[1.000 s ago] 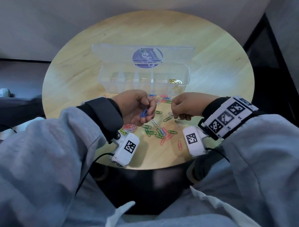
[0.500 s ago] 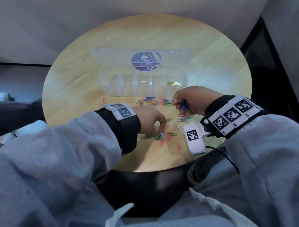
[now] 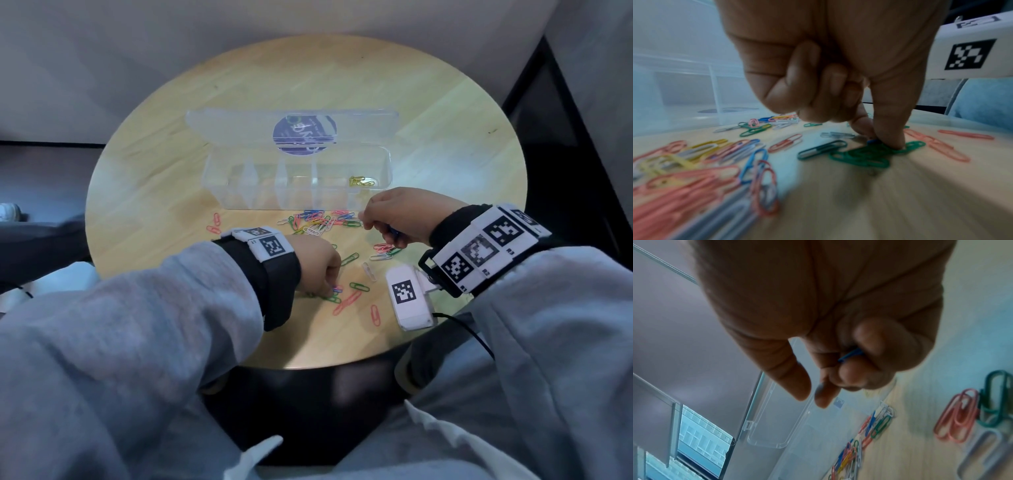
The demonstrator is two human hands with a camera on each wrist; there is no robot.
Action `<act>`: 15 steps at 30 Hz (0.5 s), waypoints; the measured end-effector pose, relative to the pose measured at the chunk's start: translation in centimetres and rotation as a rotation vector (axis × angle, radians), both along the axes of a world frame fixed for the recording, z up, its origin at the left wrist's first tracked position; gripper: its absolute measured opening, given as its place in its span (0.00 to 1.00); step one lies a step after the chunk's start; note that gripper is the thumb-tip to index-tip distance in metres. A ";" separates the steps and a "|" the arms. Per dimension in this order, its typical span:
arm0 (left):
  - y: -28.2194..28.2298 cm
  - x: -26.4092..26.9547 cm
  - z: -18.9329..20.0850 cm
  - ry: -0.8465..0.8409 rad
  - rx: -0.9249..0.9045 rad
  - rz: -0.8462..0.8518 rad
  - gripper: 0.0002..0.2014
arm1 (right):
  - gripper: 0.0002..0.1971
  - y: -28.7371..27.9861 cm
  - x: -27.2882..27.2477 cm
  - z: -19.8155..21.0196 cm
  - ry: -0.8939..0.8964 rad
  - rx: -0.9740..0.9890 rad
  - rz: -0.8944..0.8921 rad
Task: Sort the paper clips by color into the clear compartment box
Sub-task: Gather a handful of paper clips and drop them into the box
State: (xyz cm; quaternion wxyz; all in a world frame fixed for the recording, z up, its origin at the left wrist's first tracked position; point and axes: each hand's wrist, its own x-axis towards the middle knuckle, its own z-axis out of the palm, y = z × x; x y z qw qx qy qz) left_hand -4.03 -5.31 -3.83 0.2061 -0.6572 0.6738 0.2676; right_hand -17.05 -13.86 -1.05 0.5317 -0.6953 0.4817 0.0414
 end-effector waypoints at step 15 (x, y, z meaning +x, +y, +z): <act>0.0 2.7 -0.4 0.117 -0.103 0.207 0.04 | 0.09 -0.1 0.0 -0.5 -0.004 -0.010 0.019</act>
